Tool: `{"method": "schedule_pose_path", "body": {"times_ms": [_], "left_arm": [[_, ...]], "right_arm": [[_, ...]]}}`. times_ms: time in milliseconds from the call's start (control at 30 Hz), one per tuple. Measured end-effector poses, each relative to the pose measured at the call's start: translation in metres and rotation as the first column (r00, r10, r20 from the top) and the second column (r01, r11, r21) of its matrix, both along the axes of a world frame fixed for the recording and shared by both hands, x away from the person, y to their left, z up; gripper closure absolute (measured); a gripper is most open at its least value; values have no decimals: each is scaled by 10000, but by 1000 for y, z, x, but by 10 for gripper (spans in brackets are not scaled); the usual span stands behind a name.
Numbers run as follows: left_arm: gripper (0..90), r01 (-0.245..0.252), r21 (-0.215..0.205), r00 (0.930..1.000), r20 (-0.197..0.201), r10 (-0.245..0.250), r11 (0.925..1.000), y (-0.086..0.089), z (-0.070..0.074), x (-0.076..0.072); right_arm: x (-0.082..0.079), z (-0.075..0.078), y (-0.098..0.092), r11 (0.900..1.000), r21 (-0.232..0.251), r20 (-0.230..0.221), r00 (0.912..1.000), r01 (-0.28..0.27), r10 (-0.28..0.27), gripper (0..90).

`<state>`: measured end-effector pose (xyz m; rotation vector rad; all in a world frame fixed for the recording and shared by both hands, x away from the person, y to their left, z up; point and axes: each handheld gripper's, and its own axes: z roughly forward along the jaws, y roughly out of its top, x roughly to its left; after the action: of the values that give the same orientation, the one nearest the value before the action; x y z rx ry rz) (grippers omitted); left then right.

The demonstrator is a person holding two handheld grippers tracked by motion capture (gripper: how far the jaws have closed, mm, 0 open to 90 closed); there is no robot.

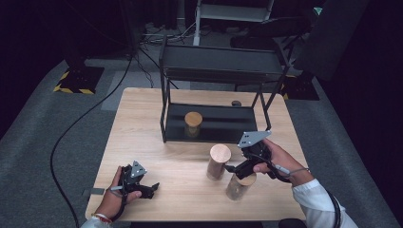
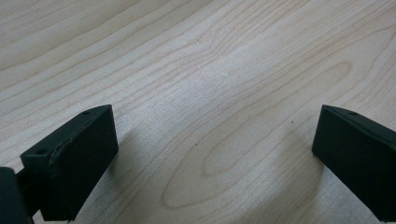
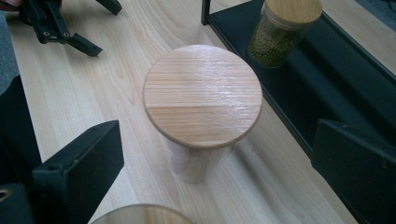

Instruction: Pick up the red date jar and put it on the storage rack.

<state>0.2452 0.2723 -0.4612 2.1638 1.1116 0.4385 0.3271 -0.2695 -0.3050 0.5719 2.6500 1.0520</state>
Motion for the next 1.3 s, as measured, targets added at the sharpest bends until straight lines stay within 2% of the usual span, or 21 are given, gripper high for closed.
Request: {"method": "schedule_pose_path", "body": {"times_ms": [333, 500, 800, 1033, 1300], "left_arm": [[0, -1, 7, 10000, -1, 1, 10000, 0, 0, 0], [0, 10, 8, 10000, 2, -10, 10000, 0, 0, 0], [0, 2, 9, 10000, 3, -2, 10000, 0, 0, 0], [0, 1, 7, 10000, -4, -1, 10000, 0, 0, 0], [0, -4, 9, 10000, -2, 4, 10000, 0, 0, 0]], "right_arm": [[14, 0, 13, 9994, -336, -97, 10000, 9, -12, 23], [20, 0, 21, 9982, -560, -180, 9996, -217, 207, 23], [29, -4, 32, 9963, -684, -410, 9979, -525, 497, 26], [37, -5, 40, 9943, -894, -572, 9970, -574, 524, 35], [49, -5, 49, 9881, -1259, -851, 9933, -880, 776, 30]]}}
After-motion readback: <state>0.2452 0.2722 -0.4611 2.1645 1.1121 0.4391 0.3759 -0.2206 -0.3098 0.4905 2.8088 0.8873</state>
